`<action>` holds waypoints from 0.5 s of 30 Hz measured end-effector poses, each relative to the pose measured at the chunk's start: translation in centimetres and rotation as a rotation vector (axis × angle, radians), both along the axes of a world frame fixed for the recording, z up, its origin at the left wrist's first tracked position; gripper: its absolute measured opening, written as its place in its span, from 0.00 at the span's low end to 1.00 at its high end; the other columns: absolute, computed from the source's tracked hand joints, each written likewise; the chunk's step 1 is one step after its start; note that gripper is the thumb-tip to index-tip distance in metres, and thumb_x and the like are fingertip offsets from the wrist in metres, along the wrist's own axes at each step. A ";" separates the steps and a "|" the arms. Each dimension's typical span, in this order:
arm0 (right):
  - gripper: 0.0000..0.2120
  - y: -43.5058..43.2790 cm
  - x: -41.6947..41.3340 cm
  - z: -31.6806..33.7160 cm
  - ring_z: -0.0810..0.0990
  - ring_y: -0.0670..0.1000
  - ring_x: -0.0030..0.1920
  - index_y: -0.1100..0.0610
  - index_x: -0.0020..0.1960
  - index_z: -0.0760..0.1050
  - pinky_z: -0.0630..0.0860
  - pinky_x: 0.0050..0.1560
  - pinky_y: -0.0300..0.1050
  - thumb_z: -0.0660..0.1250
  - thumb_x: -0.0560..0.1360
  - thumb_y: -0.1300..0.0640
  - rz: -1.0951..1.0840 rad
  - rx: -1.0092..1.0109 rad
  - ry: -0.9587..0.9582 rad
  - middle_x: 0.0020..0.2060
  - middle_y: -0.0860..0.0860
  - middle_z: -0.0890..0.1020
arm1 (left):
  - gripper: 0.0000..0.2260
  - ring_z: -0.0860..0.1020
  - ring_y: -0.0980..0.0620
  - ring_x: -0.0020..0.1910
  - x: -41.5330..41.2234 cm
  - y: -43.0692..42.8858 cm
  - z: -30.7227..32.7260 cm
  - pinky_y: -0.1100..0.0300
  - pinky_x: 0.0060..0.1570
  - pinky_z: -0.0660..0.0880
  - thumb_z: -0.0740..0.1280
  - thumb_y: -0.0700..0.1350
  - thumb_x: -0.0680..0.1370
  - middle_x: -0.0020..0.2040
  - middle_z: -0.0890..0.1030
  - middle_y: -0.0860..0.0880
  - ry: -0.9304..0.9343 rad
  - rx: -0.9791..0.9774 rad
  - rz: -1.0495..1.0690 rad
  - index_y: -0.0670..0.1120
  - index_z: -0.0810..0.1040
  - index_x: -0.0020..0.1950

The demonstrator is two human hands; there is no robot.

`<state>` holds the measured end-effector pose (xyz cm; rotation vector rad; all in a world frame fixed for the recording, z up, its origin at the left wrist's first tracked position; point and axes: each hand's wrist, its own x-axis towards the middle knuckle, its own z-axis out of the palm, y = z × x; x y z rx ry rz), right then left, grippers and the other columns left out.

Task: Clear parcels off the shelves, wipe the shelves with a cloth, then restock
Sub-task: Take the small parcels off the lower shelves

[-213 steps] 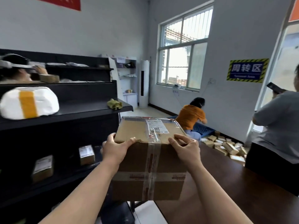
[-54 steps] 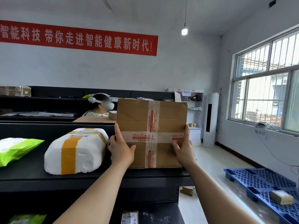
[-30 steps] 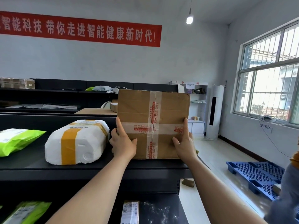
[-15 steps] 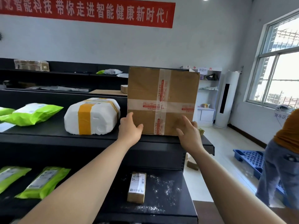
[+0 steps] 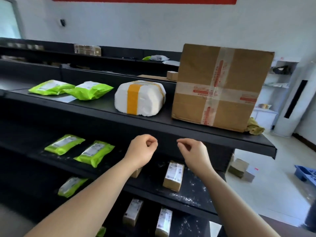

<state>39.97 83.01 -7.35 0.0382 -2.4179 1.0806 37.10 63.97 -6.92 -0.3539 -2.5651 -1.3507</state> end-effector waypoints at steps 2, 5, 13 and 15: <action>0.10 -2.1 -0.7 -1.6 0.80 0.41 0.44 0.52 0.55 0.82 0.71 0.43 0.32 0.65 0.77 0.54 0.062 -0.009 -0.070 0.45 0.43 0.83 | 0.04 0.76 0.62 0.44 0.0 -2.6 -1.8 0.70 0.38 0.68 0.65 0.48 0.79 0.44 0.78 0.60 -0.034 -0.015 0.068 0.53 0.79 0.51; 0.10 -4.9 -2.1 -3.8 0.78 0.38 0.34 0.52 0.56 0.81 0.70 0.33 0.29 0.64 0.78 0.53 0.118 -0.012 -0.176 0.39 0.42 0.82 | 0.03 0.77 0.59 0.45 -0.1 -6.8 -4.2 0.69 0.36 0.69 0.64 0.48 0.79 0.45 0.77 0.59 -0.114 -0.004 0.170 0.54 0.77 0.49; 0.11 -15.1 -7.0 -7.5 0.73 0.41 0.25 0.52 0.56 0.81 0.69 0.28 0.35 0.62 0.79 0.53 0.229 0.009 -0.336 0.32 0.42 0.80 | 0.08 0.78 0.52 0.51 -1.5 -18.9 -8.2 0.59 0.49 0.74 0.64 0.47 0.79 0.50 0.80 0.51 -0.257 0.059 0.345 0.47 0.80 0.54; 0.11 -18.1 -8.1 -8.1 0.78 0.41 0.32 0.51 0.57 0.80 0.74 0.34 0.36 0.62 0.79 0.53 0.244 0.020 -0.351 0.37 0.40 0.81 | 0.07 0.77 0.52 0.50 -2.1 -22.1 -9.0 0.60 0.46 0.73 0.64 0.47 0.79 0.49 0.79 0.52 -0.280 0.077 0.384 0.48 0.79 0.52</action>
